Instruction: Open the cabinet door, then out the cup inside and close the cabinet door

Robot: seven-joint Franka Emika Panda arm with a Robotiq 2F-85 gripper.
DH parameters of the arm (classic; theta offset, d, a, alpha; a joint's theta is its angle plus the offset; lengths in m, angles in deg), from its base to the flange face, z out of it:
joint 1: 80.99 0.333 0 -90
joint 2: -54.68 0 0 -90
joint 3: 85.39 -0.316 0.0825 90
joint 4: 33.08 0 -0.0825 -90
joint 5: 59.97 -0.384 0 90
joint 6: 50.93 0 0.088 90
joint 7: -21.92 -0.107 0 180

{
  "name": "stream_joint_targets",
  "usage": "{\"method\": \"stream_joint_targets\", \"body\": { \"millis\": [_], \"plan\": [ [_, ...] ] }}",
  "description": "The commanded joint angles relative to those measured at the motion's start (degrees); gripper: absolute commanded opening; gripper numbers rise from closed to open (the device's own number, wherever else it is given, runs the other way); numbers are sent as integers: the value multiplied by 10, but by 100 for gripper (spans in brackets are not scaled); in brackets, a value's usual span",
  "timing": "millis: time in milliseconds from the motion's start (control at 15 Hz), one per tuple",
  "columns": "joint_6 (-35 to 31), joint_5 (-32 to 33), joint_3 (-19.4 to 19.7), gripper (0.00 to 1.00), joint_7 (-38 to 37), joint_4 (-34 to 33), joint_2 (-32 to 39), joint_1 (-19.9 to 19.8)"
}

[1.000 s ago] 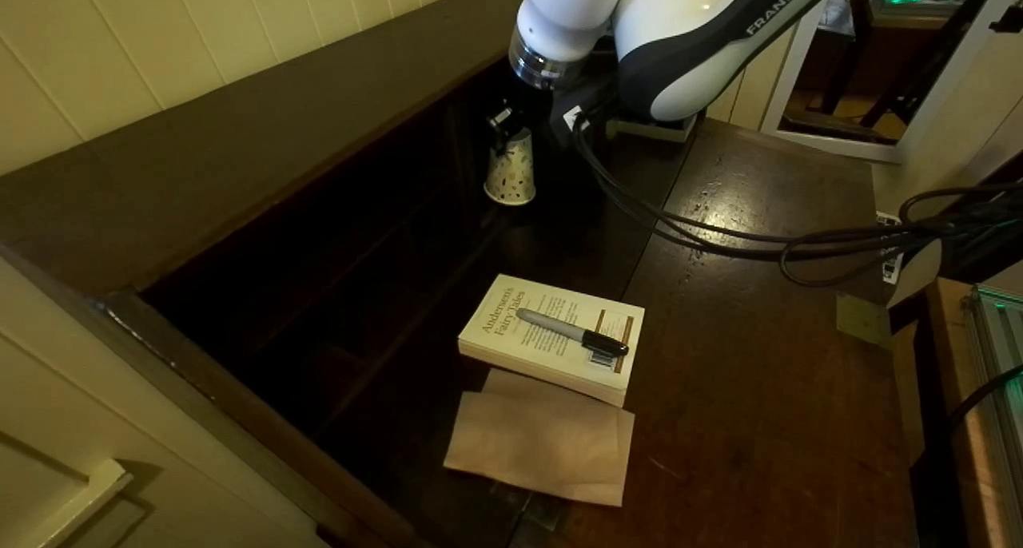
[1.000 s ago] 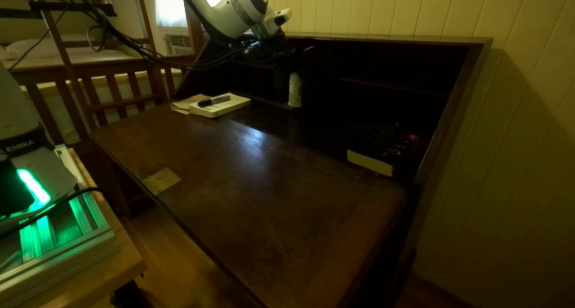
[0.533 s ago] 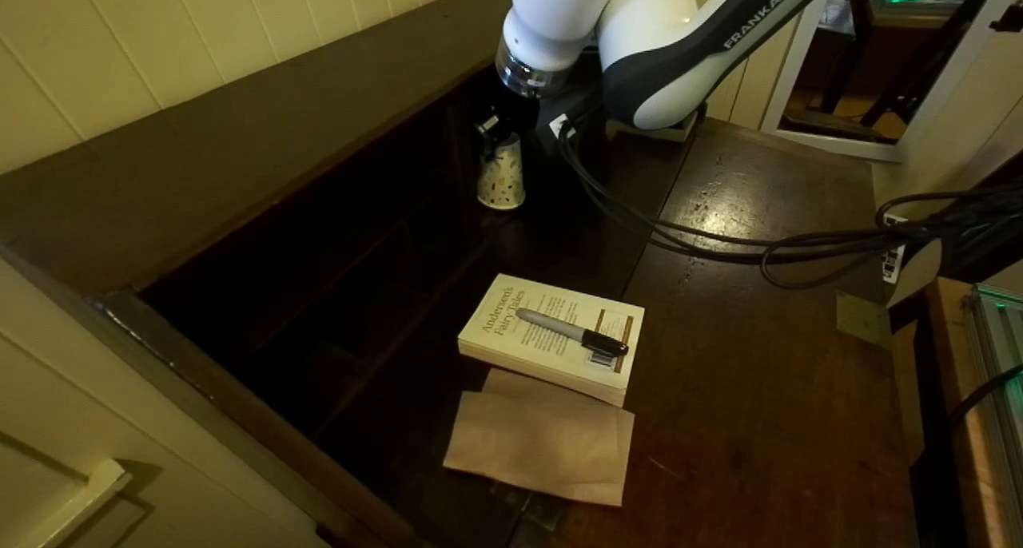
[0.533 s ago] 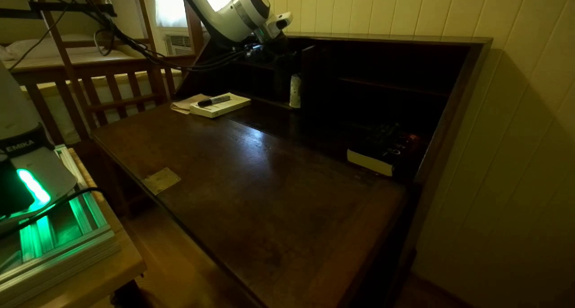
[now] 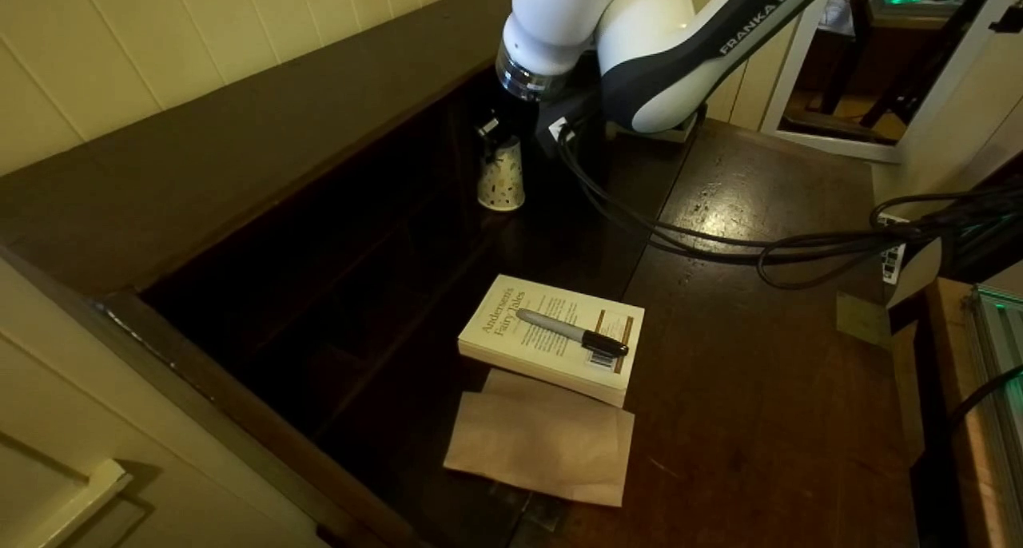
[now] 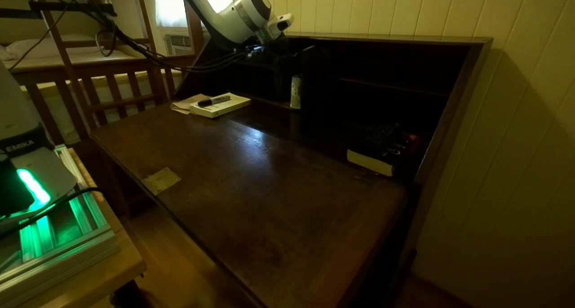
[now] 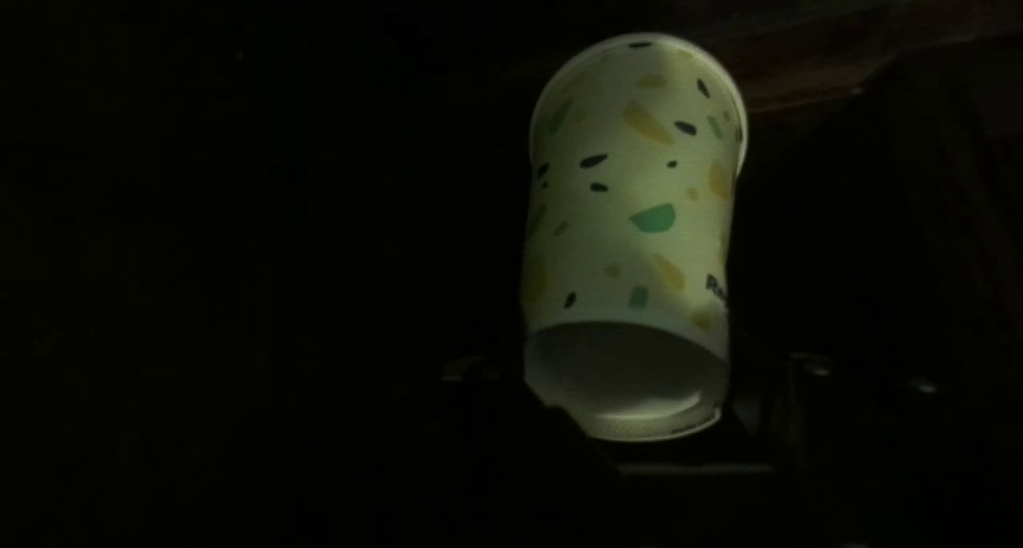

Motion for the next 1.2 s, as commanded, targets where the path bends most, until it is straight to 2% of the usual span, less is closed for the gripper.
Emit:
{"method": "stream_joint_targets", "body": {
  "millis": [0,467,1133],
  "plan": [
    [-40,29,14,41,-36,-1,4,15],
    [-92,94,44,40,-75,22,-4,31],
    [-161,245,112,43,-141,12,-3,77]
  ]
}}
